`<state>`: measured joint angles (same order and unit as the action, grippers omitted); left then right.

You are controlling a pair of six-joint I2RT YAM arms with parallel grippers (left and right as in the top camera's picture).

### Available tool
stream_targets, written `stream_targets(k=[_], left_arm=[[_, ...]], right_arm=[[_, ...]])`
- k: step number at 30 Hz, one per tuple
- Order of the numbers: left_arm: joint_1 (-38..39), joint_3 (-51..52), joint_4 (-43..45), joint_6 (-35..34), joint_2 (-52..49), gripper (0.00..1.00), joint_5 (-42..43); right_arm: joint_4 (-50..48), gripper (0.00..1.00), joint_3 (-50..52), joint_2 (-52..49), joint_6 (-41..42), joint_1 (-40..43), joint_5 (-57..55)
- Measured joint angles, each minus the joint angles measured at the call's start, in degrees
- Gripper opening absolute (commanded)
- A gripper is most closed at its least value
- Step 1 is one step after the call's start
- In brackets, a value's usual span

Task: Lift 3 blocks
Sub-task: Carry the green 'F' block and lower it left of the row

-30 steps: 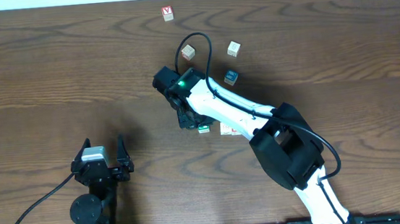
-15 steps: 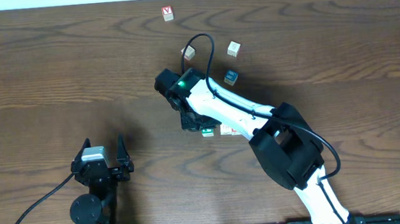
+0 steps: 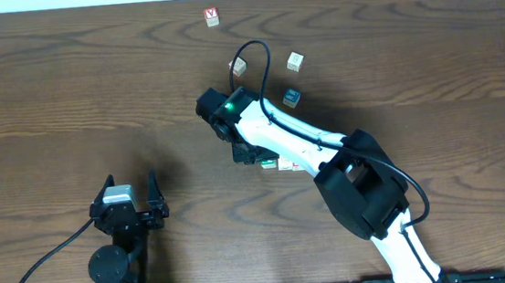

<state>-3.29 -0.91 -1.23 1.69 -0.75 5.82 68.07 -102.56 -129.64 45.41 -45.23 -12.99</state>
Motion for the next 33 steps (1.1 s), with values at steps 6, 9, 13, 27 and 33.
stream_targets(k=[6, 9, 13, 27, 33], left_arm=[[0.0, 0.0, 0.0, 0.0, 0.0, 0.76, 0.0], [0.0, 0.0, 0.0, 0.0, 0.0, 0.76, 0.0], [0.0, 0.0, 0.0, 0.0, 0.0, 0.76, 0.0], [0.0, 0.0, 0.0, 0.0, 0.0, 0.76, 0.0], [0.0, 0.0, 0.0, 0.0, 0.0, 0.76, 0.0]], right_arm=[[0.0, 0.42, 0.0, 0.0, -0.3, 0.0, -0.2], [-0.1, 0.43, 0.0, 0.0, -0.6, 0.0, -0.3], [-0.2, 0.24, 0.0, 0.0, -0.8, 0.0, -0.4], [-2.1, 0.53, 0.1, -0.1, -2.2, 0.0, 0.5], [-3.0, 0.13, 0.1, -0.1, -4.3, 0.0, 0.6]])
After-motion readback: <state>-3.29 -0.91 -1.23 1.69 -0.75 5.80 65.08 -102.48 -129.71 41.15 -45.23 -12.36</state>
